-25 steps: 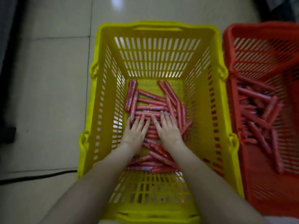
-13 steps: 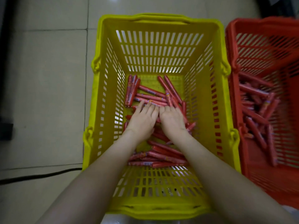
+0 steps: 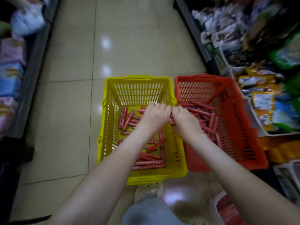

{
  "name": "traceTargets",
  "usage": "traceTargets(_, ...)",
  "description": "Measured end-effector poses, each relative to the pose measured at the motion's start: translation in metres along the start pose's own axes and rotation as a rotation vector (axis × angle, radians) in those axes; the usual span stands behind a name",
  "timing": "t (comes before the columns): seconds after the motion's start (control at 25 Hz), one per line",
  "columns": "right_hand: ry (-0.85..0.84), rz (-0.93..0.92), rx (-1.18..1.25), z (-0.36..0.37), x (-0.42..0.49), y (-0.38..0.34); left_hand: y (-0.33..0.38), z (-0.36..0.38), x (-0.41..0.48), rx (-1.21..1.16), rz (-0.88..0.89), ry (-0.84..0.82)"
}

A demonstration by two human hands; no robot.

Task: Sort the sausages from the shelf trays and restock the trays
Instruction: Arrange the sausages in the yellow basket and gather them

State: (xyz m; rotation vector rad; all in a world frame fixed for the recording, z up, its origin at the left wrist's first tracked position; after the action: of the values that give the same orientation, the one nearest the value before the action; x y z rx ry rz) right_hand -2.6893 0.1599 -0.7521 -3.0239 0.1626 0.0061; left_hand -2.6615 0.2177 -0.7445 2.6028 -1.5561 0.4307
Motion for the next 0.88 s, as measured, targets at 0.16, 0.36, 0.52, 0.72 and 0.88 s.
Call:
traceTargets(0.16, 0.178, -0.022, -0.073, -0.101, -0.078, 0.007, 0.062, -0.103, 0.006, 0.104, 0.073, 0.193)
traceTargets(0.36, 0.265, 0.113, -0.162, -0.198, -0.215, 0.05, 0.183, -0.216, 0.007, 0.057, 0.264, 0.348)
traceTargets(0.52, 0.45, 0.22, -0.28, -0.269, -0.335, 0.067, 0.282, -0.295, -0.005, 0.07, 0.421, 0.496)
traceTargets(0.72, 0.284, 0.458, -0.376, -0.294, -0.437, 0.095, 0.375, -0.335, -0.022, 0.04, 0.539, 0.368)
traceTargets(0.88, 0.282, 0.665, -0.056, -0.275, -0.513, 0.127, 0.419, -0.326, -0.035, -0.001, 0.497, 0.185)
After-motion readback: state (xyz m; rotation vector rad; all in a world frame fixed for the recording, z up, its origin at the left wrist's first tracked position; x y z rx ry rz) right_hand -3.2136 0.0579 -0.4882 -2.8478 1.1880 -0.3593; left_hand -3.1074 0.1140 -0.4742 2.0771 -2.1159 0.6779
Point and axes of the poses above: each hand's wrist, its own x-axis towards the middle knuckle, its own z-axis out of the palm, y = z × x, the point moved 8 cm from there along x, towards the middle knuckle, and after that the axes turned 1 degree about y, right-handed, at the moved point
